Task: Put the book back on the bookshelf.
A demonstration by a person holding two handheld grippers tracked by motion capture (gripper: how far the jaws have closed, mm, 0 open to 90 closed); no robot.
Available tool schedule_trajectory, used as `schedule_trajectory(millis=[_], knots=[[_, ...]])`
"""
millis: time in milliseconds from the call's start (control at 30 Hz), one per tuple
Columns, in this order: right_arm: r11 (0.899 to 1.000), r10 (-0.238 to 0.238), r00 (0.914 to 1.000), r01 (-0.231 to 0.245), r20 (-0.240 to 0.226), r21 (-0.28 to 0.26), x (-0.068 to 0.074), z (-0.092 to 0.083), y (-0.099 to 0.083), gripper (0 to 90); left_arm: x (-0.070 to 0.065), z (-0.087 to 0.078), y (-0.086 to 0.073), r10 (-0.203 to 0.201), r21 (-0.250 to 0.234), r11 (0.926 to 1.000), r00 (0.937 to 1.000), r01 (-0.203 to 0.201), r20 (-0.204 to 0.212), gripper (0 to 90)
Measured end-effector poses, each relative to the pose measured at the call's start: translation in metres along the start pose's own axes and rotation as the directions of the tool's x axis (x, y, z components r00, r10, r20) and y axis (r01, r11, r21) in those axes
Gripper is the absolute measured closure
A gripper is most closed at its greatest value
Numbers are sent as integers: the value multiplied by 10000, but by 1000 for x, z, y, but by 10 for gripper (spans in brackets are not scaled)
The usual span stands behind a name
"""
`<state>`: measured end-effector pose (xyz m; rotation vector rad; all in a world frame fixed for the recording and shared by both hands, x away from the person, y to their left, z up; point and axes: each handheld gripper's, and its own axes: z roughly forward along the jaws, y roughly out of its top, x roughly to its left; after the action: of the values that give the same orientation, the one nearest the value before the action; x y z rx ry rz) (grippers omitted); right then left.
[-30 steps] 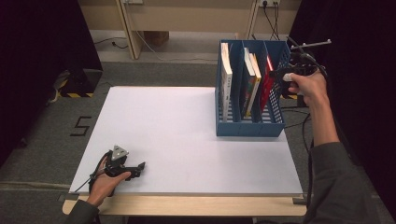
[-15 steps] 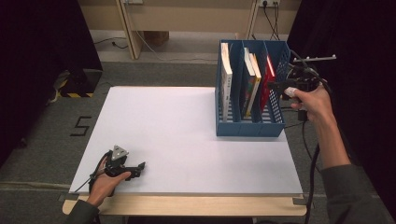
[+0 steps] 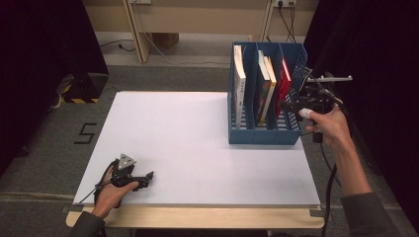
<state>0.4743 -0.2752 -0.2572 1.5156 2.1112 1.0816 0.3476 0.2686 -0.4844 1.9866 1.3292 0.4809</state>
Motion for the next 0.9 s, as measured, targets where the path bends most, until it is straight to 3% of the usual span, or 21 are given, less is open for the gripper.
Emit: schedule_trajectory(millis=[800,900], knots=[[9983,-559,9969,567,-555,142,37,20,-46,173,0,0,0,1,2,10000,10000,-1,-4,101],[9985,-512,9952,528,-840,170,43,22,-53,173,0,0,0,6,5,10000,10000,-6,-3,101]])
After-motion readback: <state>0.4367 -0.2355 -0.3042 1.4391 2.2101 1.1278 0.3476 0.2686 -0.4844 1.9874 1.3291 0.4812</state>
